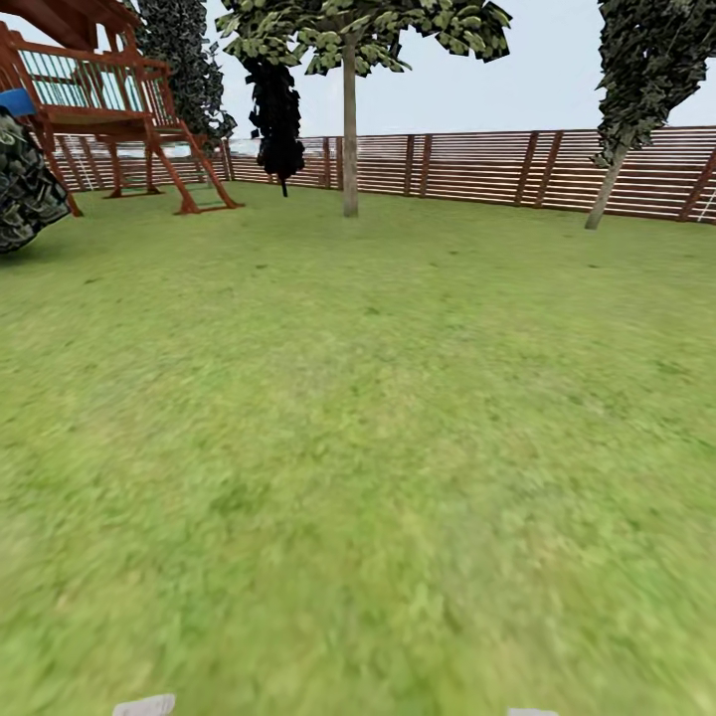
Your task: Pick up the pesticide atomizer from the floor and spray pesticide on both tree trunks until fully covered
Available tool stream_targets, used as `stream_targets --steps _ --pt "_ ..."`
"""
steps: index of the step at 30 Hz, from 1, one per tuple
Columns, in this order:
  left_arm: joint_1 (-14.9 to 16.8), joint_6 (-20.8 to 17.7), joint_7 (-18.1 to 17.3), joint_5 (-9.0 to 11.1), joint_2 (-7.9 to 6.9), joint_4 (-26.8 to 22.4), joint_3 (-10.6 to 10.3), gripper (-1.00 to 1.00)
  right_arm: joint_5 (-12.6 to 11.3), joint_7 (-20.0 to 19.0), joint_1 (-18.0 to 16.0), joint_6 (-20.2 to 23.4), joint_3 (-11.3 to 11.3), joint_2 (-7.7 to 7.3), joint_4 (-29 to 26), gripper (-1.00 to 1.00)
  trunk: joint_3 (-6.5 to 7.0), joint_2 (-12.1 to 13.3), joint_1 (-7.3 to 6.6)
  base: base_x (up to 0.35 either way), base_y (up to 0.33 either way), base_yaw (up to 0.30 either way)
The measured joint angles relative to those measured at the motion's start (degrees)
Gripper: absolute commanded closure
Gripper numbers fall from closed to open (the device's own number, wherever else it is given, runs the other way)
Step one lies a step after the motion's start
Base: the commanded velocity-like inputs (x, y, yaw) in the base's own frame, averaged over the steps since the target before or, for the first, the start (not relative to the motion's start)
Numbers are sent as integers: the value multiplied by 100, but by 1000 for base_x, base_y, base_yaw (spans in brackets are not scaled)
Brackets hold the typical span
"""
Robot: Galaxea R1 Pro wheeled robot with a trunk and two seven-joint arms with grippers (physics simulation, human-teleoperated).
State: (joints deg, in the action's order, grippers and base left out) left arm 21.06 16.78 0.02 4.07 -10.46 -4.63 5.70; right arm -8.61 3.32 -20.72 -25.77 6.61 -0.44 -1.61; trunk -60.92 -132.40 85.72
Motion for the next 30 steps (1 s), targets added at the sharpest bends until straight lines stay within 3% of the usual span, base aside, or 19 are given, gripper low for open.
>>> stream_targets --steps 30 --pt "0 0 0 0 0 1 0 100 0 -1 0 0 0 0 0 -100 0 0 0 337 0 0"
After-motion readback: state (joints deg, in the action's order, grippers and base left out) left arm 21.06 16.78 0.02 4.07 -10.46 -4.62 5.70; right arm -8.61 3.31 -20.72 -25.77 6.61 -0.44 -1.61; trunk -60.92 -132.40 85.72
